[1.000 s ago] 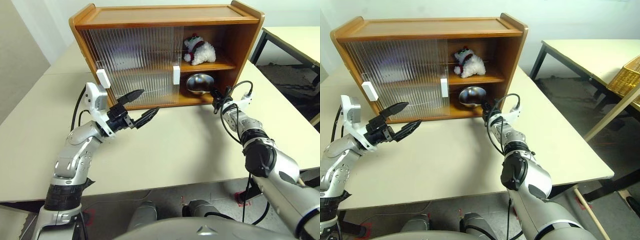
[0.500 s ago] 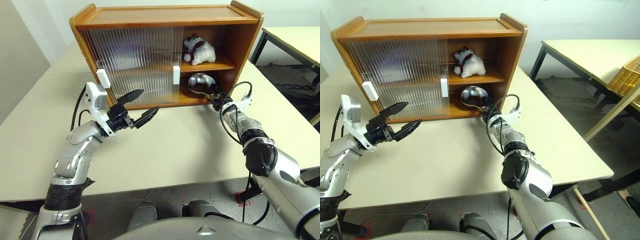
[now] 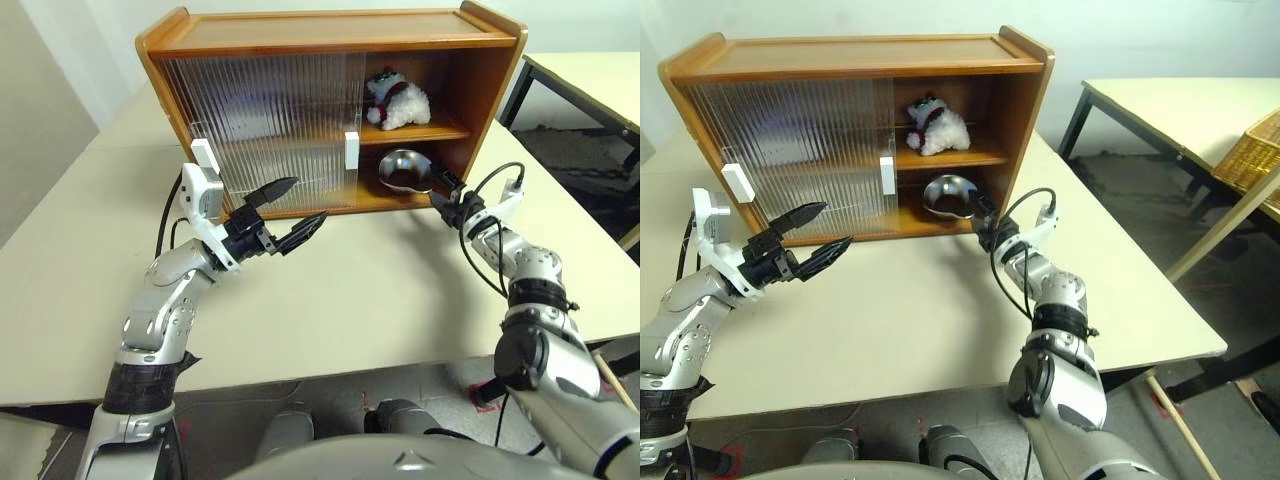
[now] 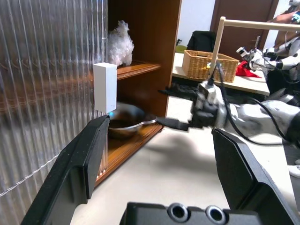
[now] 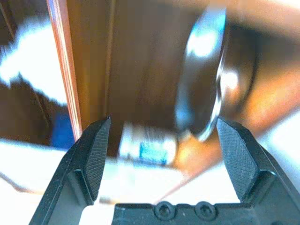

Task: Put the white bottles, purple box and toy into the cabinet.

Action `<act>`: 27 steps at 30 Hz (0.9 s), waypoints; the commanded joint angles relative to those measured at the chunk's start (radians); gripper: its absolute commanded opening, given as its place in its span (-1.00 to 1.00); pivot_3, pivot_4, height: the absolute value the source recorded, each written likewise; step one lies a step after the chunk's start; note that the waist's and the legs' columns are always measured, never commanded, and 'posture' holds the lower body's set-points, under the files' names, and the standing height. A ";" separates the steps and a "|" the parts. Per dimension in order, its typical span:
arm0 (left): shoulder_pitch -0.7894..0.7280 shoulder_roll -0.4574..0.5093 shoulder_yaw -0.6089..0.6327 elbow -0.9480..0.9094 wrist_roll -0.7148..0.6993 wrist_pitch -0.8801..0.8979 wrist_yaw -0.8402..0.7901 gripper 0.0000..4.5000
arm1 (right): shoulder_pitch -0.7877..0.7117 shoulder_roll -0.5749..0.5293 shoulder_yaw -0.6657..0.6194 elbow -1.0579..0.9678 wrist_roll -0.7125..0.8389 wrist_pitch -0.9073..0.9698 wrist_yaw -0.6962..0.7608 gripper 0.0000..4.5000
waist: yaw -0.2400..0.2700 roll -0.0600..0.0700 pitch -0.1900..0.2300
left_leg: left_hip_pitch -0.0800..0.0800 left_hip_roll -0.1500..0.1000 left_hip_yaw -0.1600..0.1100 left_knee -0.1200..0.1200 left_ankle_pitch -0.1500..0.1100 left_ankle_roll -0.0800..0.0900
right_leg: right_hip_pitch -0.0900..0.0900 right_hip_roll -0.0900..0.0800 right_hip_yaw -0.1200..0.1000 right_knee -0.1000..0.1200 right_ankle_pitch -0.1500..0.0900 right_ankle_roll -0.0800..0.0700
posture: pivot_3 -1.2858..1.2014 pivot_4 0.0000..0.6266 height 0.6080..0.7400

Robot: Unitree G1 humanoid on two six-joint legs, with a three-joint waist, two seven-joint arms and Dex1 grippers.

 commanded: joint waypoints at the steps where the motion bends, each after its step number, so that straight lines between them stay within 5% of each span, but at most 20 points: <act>1: -0.011 -0.003 -0.014 0.018 0.013 -0.010 -0.013 1.00 | 0.047 0.027 0.019 -0.192 0.063 0.091 -0.076 0.98 | -0.003 0.000 0.000 | 0.000 -0.001 0.000 0.000 0.000 0.000 | 0.000 0.000 0.000 0.000 -0.001 0.002 | -0.01 -0.99 1.00; 9: -0.023 -0.006 -0.017 0.026 0.014 -0.007 -0.020 1.00 | 0.085 0.024 0.037 -0.328 0.118 0.163 -0.165 0.98 | -0.008 0.000 0.000 | 0.001 -0.001 -0.001 0.001 0.000 0.001 | 0.001 0.002 0.000 0.000 -0.003 0.002 | -0.02 -0.98 1.00; 20: -0.016 -0.007 -0.010 0.021 0.014 -0.009 -0.011 1.00 | 0.206 -0.151 0.486 -0.619 -0.133 0.028 0.157 0.98 | -0.010 0.000 0.000 | 0.001 -0.006 -0.002 0.001 0.000 0.001 | 0.000 0.004 0.000 0.000 -0.003 0.002 | -0.01 -0.98 1.00; 27: -0.021 -0.008 -0.010 0.021 0.015 -0.007 -0.006 1.00 | 0.206 -0.164 0.746 -0.707 -0.390 -0.230 0.240 -0.14 | -0.011 0.000 0.000 | 0.001 -0.009 -0.002 0.001 0.001 0.001 | 0.001 0.007 0.000 0.000 -0.004 0.004 | -0.01 -0.99 1.00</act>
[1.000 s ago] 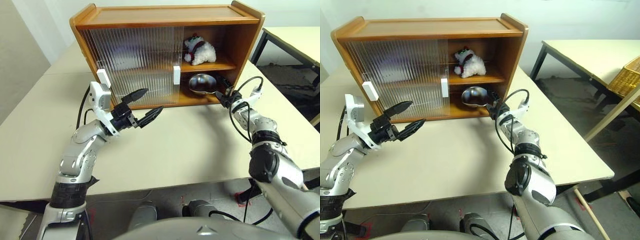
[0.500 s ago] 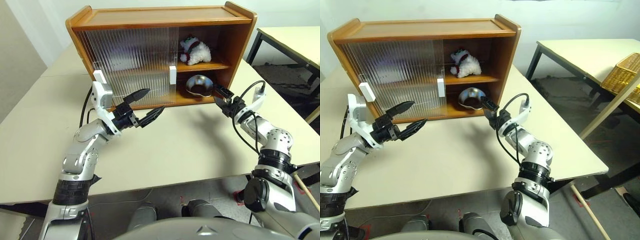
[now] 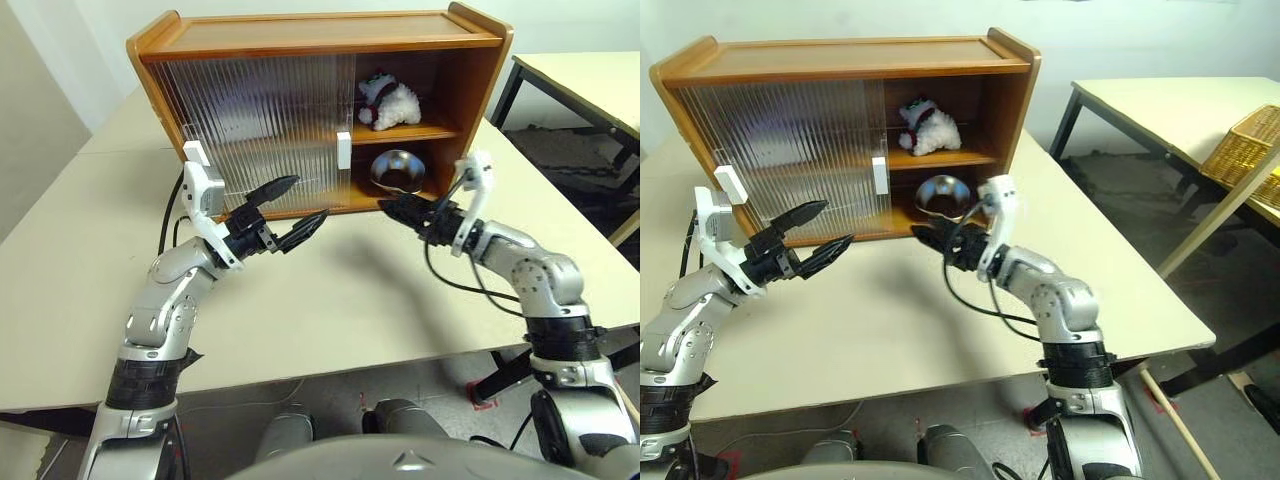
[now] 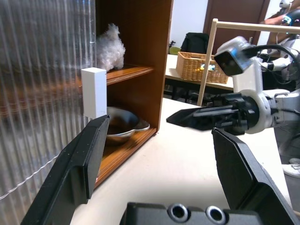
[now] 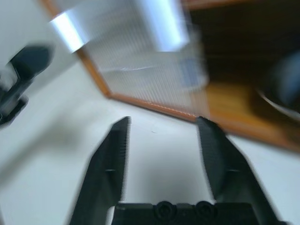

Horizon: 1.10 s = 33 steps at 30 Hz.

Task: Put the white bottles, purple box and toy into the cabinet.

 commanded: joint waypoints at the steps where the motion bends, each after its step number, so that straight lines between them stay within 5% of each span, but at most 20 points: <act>1: -0.008 -0.001 -0.008 0.008 0.012 0.000 0.003 1.00 | -0.016 0.034 0.060 -0.010 -0.085 -0.087 -0.012 -0.27 | 0.001 0.000 0.000 | 0.000 0.000 0.000 0.000 0.000 0.000 | 0.000 0.001 0.000 0.000 0.000 0.000 | -0.01 -0.99 1.00; 5: -0.004 0.002 -0.005 0.001 0.011 0.002 0.006 1.00 | -0.045 0.095 0.103 0.037 -0.182 -0.173 -0.057 -0.98 | 0.002 0.000 0.000 | 0.000 0.004 -0.006 0.000 0.000 0.000 | 0.000 0.002 0.001 0.000 0.001 -0.001 | 0.00 -1.00 1.00; 16: 0.017 0.011 0.009 -0.010 0.011 -0.002 0.014 1.00 | -0.172 0.282 0.194 0.274 -0.455 -0.492 -0.209 -0.99 | 0.009 0.000 0.000 | -0.001 0.012 -0.009 -0.002 0.000 -0.001 | -0.005 0.007 0.000 0.000 0.004 -0.008 | 0.02 -1.00 1.00; 33: 0.031 0.010 0.012 -0.008 0.014 -0.018 0.016 1.00 | -0.289 0.393 0.124 0.447 -0.540 -0.590 -0.409 -0.99 | 0.016 0.000 0.000 | -0.004 0.022 -0.008 -0.003 -0.003 -0.004 | -0.011 0.008 -0.001 0.000 0.005 -0.018 | 0.03 -1.00 1.00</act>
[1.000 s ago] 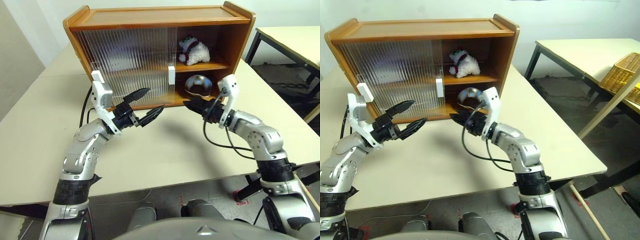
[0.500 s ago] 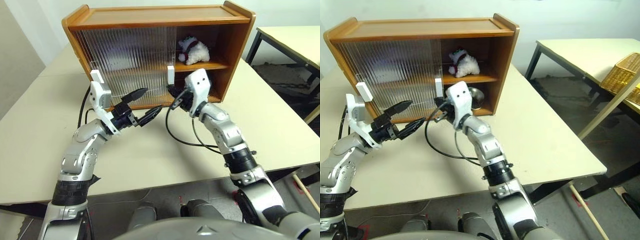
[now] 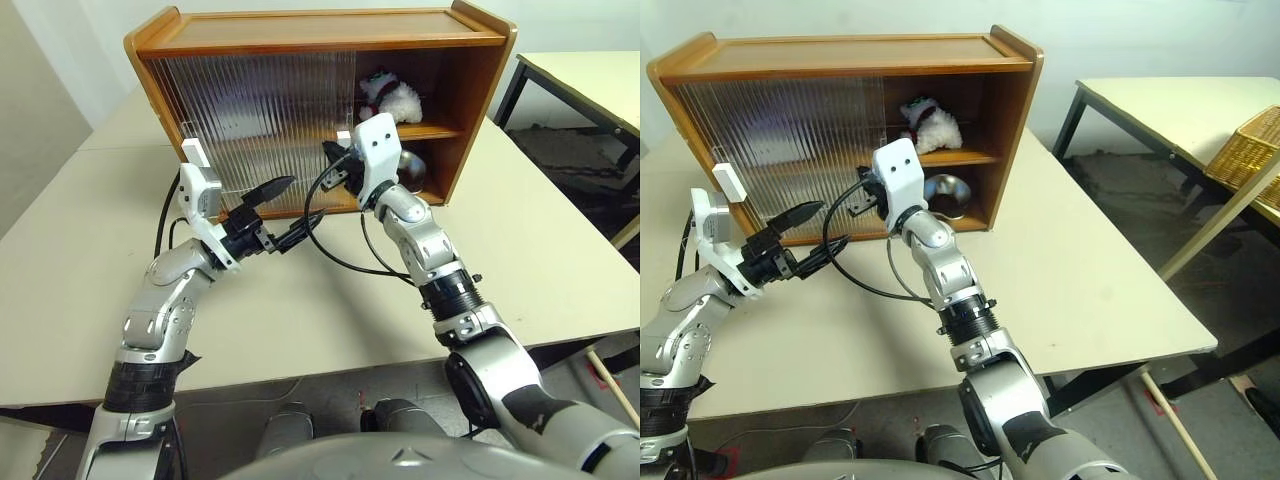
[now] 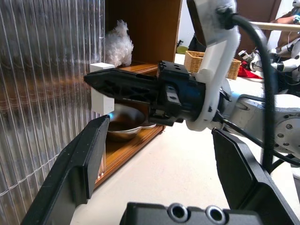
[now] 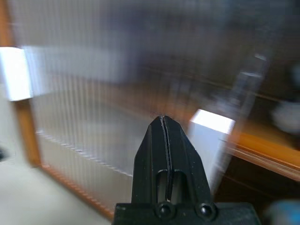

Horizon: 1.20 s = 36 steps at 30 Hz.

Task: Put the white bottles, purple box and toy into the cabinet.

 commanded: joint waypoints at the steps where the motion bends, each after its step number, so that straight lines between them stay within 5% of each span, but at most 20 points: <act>1: 0.014 0.001 0.001 -0.004 0.011 -0.012 -0.004 1.00 | 0.007 0.011 -0.013 -0.004 -0.033 0.000 -0.055 -0.99 | 0.000 0.000 0.000 | 0.000 0.001 0.000 0.000 0.000 0.000 | 0.000 0.000 -0.001 0.000 0.000 -0.001 | 0.03 -1.00 1.00; 36: -0.015 -0.018 -0.025 0.042 0.018 -0.025 -0.039 1.00 | 0.097 -0.099 -0.166 -0.115 -0.104 0.162 -0.330 -0.99 | -0.001 0.000 0.000 | 0.001 0.002 0.000 0.000 0.000 -0.001 | -0.001 0.002 0.000 0.001 0.003 -0.001 | -0.01 -0.98 1.00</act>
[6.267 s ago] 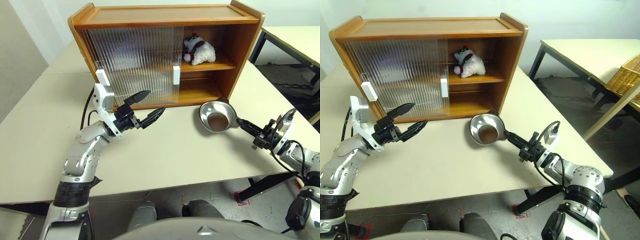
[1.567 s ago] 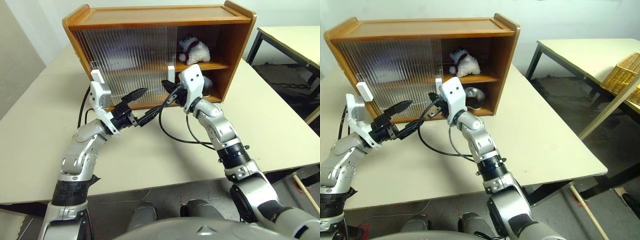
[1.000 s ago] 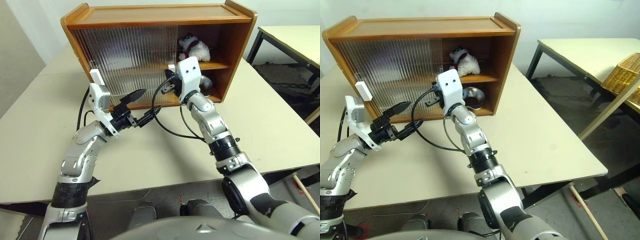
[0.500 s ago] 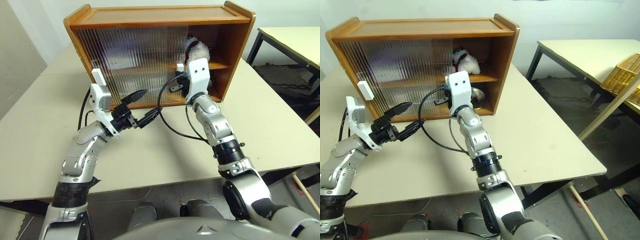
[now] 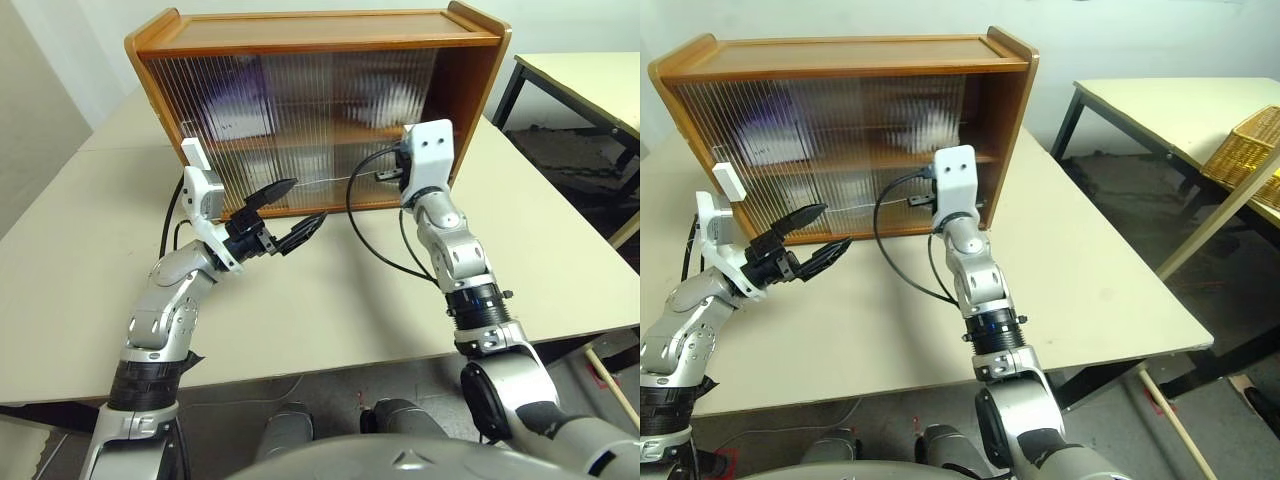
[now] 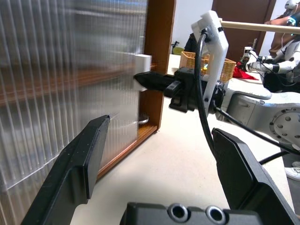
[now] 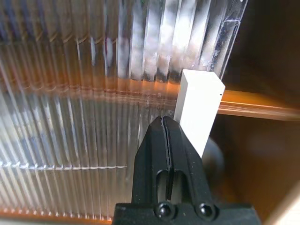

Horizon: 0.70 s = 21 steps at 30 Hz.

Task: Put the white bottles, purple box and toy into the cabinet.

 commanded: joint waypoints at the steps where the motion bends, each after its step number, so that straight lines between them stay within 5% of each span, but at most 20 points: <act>1: -0.007 -0.004 -0.017 0.008 0.016 -0.007 -0.005 1.00 | -0.003 -0.020 -0.036 0.019 -0.028 -0.009 -0.054 -0.99 | 0.000 0.000 0.000 | 0.000 0.000 0.000 0.000 0.000 0.000 | 0.000 0.000 0.000 0.000 0.000 0.000 | -0.01 -0.98 1.00; 21: -0.018 -0.006 -0.020 0.018 0.020 -0.009 -0.017 1.00 | -0.025 -0.067 -0.094 0.070 -0.060 -0.074 -0.184 -0.99 | -0.002 0.000 0.000 | 0.000 0.000 0.000 -0.001 0.000 0.000 | 0.000 0.000 0.000 0.000 0.002 0.008 | -0.02 -1.00 1.00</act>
